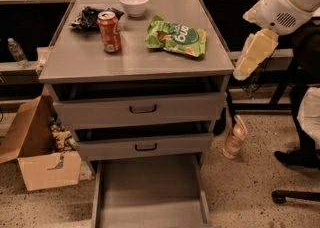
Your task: Place green rice chip bag into bottom drawer
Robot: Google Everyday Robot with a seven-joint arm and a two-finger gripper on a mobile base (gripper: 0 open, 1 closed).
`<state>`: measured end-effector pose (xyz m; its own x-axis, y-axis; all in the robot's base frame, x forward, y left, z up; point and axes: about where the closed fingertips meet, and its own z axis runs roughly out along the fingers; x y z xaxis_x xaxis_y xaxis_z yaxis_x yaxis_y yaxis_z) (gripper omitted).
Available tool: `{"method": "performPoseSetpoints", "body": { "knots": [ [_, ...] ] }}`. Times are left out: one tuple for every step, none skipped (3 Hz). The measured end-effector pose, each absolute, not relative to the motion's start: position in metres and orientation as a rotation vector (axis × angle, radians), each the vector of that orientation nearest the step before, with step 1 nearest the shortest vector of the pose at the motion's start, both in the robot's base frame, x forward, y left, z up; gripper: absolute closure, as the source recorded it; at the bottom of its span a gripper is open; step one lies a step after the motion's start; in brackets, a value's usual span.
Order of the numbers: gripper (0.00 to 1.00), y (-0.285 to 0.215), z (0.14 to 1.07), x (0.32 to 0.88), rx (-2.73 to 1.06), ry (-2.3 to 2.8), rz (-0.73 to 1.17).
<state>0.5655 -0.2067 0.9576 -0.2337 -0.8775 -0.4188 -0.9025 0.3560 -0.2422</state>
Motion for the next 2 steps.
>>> {"method": "performPoseSetpoints", "body": {
  "knots": [
    [0.0, -0.211, 0.952, 0.594, -1.535, 2.123, 0.066],
    [0.0, -0.217, 0.916, 0.681, -1.504, 2.104, 0.103]
  ]
}}
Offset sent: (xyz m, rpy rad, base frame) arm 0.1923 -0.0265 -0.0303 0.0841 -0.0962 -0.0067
